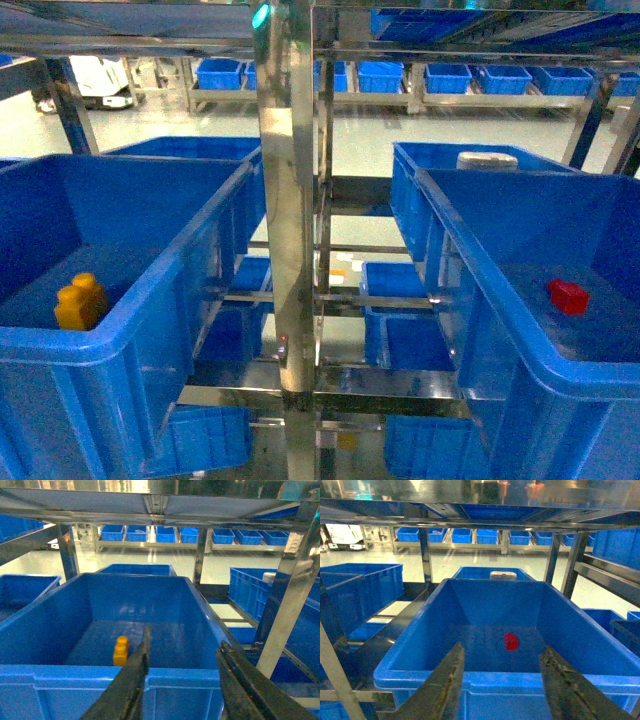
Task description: Sort and place red and yellow blocks in left bins
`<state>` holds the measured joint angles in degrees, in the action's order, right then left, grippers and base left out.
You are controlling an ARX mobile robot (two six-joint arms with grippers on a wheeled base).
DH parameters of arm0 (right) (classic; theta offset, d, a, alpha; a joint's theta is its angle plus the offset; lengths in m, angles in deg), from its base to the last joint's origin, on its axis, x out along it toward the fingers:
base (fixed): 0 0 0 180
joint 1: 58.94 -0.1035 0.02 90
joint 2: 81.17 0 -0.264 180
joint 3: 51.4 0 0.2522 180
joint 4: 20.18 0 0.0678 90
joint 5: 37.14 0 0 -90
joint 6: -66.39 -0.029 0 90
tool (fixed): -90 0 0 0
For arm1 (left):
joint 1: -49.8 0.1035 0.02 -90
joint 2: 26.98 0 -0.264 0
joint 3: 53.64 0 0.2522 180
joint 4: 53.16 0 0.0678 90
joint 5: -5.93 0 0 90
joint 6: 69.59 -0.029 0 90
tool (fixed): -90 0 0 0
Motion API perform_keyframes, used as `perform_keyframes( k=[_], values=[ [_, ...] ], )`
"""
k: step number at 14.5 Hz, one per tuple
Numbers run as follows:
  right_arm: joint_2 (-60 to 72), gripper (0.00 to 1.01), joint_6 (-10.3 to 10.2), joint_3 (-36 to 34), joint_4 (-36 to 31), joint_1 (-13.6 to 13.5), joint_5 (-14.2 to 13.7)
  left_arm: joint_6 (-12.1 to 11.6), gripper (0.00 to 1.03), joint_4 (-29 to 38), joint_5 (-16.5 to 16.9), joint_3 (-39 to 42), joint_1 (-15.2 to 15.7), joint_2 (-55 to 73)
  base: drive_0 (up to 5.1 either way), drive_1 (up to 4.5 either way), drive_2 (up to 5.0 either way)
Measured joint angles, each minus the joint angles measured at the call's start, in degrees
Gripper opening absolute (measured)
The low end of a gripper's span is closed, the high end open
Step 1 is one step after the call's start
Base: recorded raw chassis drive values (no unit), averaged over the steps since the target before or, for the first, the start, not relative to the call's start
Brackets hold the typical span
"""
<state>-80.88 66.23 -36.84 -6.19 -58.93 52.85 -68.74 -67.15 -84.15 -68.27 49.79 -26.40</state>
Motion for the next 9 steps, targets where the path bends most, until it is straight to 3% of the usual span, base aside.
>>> perform_keyframes(
  k=[5,9],
  values=[
    [0.0,1.0,-0.02,0.0,0.0,0.0,0.0,-0.04,0.99,0.0,0.02,0.0,0.0,0.0,0.0,0.0,0.0],
    [0.0,0.98,0.0,0.0,0.0,0.0,0.0,-0.04,0.98,0.0,0.02,0.0,0.0,0.0,0.0,0.0,0.0]
  ],
)
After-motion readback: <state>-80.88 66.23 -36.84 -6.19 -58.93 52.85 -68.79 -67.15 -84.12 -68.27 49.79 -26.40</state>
